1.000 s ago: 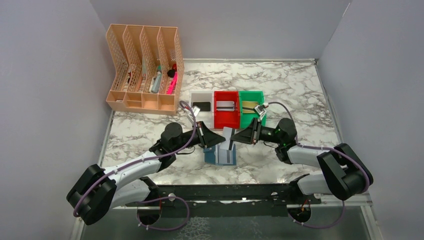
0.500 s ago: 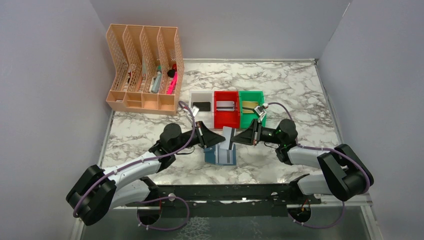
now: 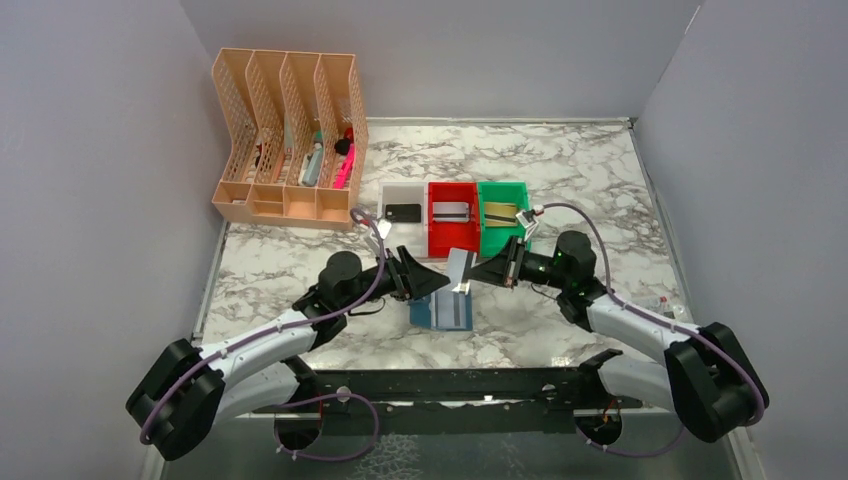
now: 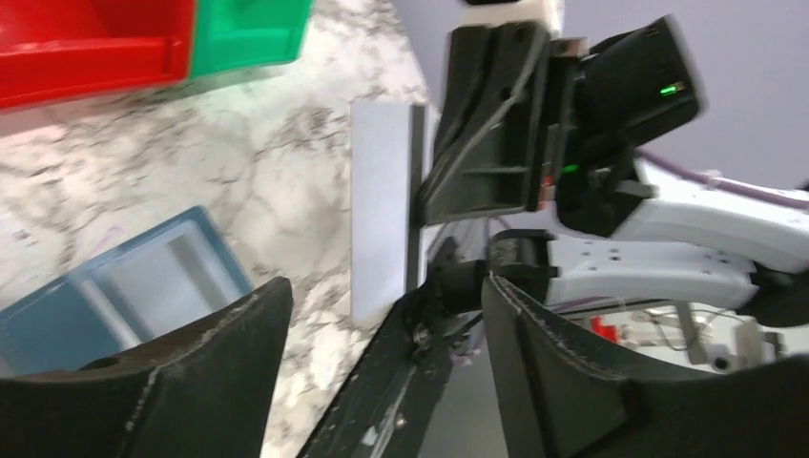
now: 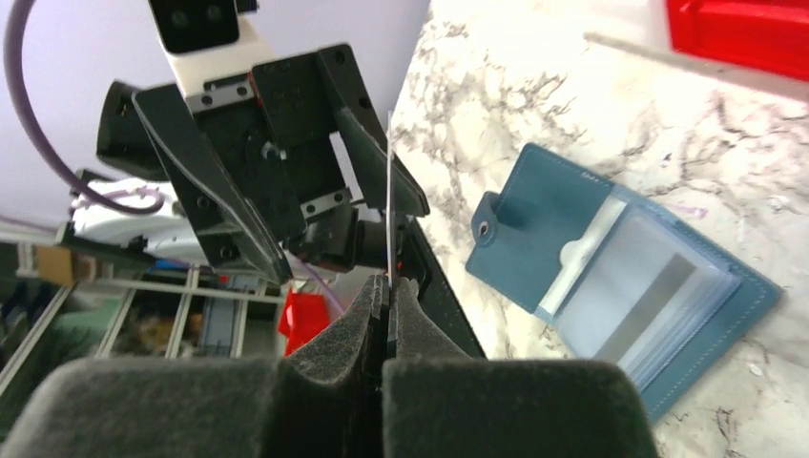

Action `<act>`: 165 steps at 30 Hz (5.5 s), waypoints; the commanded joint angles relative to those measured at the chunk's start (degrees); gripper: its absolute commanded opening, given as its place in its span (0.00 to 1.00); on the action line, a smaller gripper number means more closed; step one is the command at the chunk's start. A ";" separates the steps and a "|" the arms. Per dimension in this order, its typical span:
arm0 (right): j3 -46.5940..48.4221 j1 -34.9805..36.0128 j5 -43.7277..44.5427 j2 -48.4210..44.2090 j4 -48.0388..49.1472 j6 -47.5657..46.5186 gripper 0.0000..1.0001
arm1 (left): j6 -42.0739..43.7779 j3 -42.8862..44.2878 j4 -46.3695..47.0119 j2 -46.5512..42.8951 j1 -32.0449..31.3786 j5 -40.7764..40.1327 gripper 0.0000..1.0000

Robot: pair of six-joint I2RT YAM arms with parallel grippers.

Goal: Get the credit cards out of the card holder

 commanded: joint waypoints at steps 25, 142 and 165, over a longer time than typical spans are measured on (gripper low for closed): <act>32.33 10.03 47.89 6.26 -49.44 -38.20 0.01 | 17.28 12.14 -43.08 -2.50 0.34 -21.81 0.84; 10.65 16.76 40.79 -2.89 -41.72 -13.48 0.44 | 18.00 15.12 -33.96 -1.72 0.33 -0.19 0.68; 12.19 16.76 27.24 11.19 -33.07 -10.23 0.38 | 20.07 12.23 -38.16 12.55 -1.13 -8.82 0.56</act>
